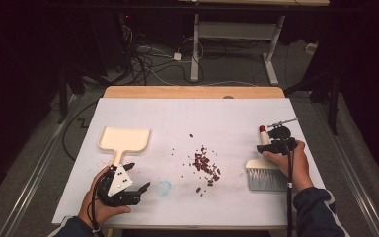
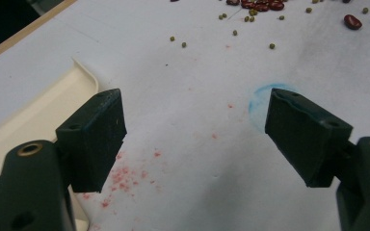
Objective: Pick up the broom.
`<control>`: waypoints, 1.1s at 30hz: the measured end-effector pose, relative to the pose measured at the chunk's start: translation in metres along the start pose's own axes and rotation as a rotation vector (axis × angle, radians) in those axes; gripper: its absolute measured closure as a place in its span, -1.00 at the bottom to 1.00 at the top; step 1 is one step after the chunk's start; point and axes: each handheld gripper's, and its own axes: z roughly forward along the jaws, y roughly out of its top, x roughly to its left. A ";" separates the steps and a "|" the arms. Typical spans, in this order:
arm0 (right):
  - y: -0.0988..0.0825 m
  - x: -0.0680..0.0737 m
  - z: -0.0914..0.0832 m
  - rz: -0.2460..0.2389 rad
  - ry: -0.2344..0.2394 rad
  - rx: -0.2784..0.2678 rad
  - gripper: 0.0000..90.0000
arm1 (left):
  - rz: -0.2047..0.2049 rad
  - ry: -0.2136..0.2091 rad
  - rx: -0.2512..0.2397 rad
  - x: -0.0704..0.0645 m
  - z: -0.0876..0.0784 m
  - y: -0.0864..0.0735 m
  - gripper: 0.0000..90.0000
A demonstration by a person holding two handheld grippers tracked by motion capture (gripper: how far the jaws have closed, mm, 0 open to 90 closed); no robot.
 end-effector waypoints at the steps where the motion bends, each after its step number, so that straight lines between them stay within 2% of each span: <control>1: 0.000 0.001 0.004 -0.005 -0.004 0.018 -0.16 | 0.005 0.000 0.003 -0.001 0.000 0.000 -0.52; 3: 0.000 0.002 0.004 -0.011 -0.004 0.009 -0.11 | 0.019 0.007 0.017 -0.002 0.000 0.000 -0.52; 4: -0.001 0.005 0.003 -0.024 0.001 0.003 0.11 | 0.026 0.017 0.029 -0.003 0.001 0.000 -0.52; 6: -0.003 0.008 0.002 -0.032 0.015 -0.007 0.29 | 0.037 0.020 0.047 -0.003 0.003 -0.001 -0.51; 7: -0.003 0.008 0.002 -0.032 0.015 -0.007 0.29 | 0.039 0.016 0.048 -0.004 0.004 0.000 -0.51; 8: -0.003 0.008 0.002 -0.032 0.031 -0.009 0.40 | 0.039 0.015 0.044 -0.005 0.004 0.000 -0.52; 14: -0.004 0.007 0.002 -0.035 0.045 -0.024 0.47 | 0.047 0.011 0.045 -0.005 0.005 0.002 -0.51; 15: -0.004 0.007 0.002 -0.036 0.051 -0.039 0.58 | 0.046 0.012 0.046 -0.005 0.005 0.002 -0.51; 19: -0.005 0.008 0.001 -0.052 0.050 -0.051 0.58 | 0.045 0.009 0.045 -0.006 0.005 0.002 -0.51; 20: -0.005 0.007 0.000 -0.056 0.062 -0.059 0.58 | 0.045 0.010 0.043 -0.006 0.004 0.002 -0.51; 24: -0.008 0.005 -0.015 -0.047 0.087 -0.135 0.58 | 0.034 0.009 0.039 -0.005 0.004 0.002 -0.51; 25: -0.008 0.005 -0.015 -0.047 0.087 -0.135 0.58 | 0.032 0.007 0.037 -0.005 0.003 0.003 -0.51; 26: -0.010 0.006 -0.023 -0.049 0.094 -0.175 0.58 | 0.031 0.007 0.033 -0.005 0.003 0.003 -0.51; 30: -0.015 0.006 -0.044 -0.055 0.108 -0.275 0.58 | 0.015 -0.001 -0.002 -0.004 0.000 0.010 -0.51; 31: -0.015 0.006 -0.044 -0.055 0.108 -0.275 0.58 | 0.007 -0.005 -0.015 -0.003 0.000 0.013 -0.51; 32: -0.016 0.007 -0.049 -0.057 0.111 -0.297 0.58 | -0.003 -0.013 -0.031 -0.003 0.000 0.016 -0.51; 33: -0.018 0.010 -0.059 -0.070 0.116 -0.347 0.58 | -0.010 -0.018 -0.042 -0.003 0.000 0.019 -0.51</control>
